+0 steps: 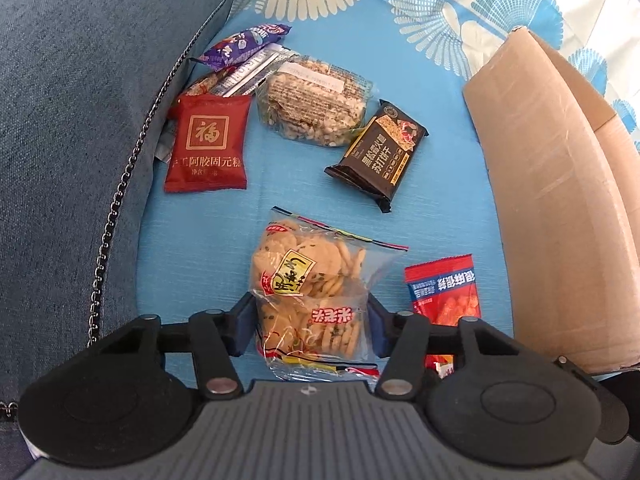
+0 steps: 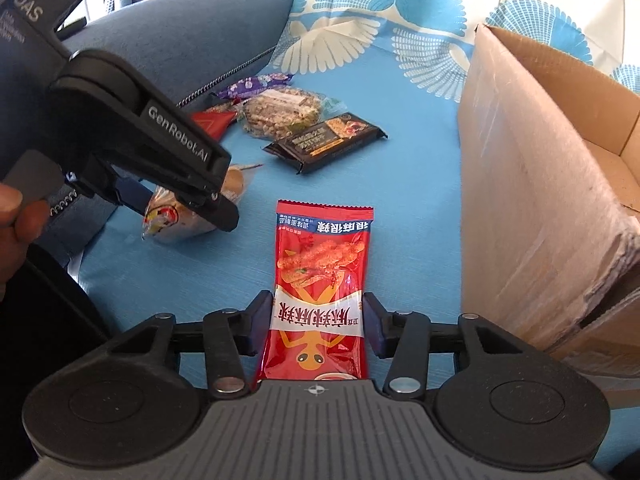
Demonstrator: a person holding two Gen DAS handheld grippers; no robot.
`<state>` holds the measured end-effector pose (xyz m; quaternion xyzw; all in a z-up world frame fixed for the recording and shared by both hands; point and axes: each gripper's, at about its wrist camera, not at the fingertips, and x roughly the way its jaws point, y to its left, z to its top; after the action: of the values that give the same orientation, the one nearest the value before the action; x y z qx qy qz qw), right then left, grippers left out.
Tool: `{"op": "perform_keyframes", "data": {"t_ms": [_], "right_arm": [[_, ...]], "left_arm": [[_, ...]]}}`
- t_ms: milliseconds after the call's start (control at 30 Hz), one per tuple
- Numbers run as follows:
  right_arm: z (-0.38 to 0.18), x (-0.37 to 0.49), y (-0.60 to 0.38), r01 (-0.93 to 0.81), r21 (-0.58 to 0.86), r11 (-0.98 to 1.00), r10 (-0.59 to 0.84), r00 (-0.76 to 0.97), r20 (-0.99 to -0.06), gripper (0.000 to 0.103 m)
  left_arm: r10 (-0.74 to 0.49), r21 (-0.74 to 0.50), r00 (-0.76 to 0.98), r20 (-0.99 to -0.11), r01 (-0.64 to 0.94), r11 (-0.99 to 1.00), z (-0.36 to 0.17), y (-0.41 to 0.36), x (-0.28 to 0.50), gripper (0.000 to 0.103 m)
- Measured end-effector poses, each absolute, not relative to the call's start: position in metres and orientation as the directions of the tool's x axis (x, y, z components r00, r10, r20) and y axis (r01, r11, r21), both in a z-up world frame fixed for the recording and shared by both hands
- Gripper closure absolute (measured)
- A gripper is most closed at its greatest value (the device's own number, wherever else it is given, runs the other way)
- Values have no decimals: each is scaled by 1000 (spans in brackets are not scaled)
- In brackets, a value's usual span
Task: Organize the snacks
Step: 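Grasp the clear cracker bag with the left tool, then lift the red packet and cracker bag toward the box with both tools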
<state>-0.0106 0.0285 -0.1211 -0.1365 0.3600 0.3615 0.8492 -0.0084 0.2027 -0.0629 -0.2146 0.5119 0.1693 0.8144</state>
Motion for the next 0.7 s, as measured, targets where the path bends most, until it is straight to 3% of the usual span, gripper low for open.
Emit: {"op": "perform_keyframes", "data": {"t_ms": [700], "right_arm": [[-130, -10, 27, -713, 17, 701, 496, 470, -730, 51]], "left_arm": [[28, -198, 412, -911, -495, 846, -66, 206, -7, 41]]}}
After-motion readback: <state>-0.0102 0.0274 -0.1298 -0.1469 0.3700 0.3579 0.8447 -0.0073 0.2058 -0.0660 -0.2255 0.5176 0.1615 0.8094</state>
